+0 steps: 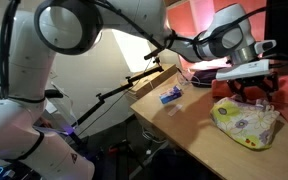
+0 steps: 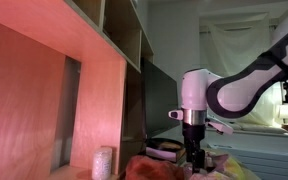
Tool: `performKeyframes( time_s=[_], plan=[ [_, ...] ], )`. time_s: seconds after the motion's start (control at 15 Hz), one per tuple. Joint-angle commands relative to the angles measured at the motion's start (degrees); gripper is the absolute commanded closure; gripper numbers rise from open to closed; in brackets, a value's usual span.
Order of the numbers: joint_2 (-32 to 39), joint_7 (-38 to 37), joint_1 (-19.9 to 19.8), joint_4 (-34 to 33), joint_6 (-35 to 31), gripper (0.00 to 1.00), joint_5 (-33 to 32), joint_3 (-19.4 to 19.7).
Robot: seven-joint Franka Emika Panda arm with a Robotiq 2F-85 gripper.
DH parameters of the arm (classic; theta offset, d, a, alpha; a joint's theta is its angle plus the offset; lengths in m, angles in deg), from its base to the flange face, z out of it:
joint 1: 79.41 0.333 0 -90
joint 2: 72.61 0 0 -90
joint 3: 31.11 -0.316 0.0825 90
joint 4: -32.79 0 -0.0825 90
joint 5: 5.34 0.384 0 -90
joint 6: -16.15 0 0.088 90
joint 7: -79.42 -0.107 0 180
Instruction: Take the blue and the orange nail polish bottles out of the little bag
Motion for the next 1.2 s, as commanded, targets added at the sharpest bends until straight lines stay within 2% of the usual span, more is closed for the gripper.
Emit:
performKeyframes(
  time_s=[0.0, 0.27, 0.4, 0.53, 0.67, 0.73, 1.13],
  plan=[
    [-1.0, 0.1, -0.3, 1.6, 0.0, 0.37, 0.4, 0.1],
    [-1.5, -0.3, -0.2, 2.7, -0.7, 0.24, 0.2, 0.2],
    [-1.9, -0.4, -0.2, 3.3, -1.1, 0.12, 0.0, 0.4],
    [-2.7, -0.9, 0.0, 4.5, -2.1, 0.10, -0.3, 0.6],
    [-4.1, -1.2, 0.0, 6.9, -4.4, 0.12, -0.6, 0.7],
    [-5.2, -1.7, 0.1, 8.9, -6.2, 0.03, -1.0, 0.9],
    [-11.3, -3.5, 0.7, 20.7, -19.0, 0.00, -3.6, 2.6]
  ],
)
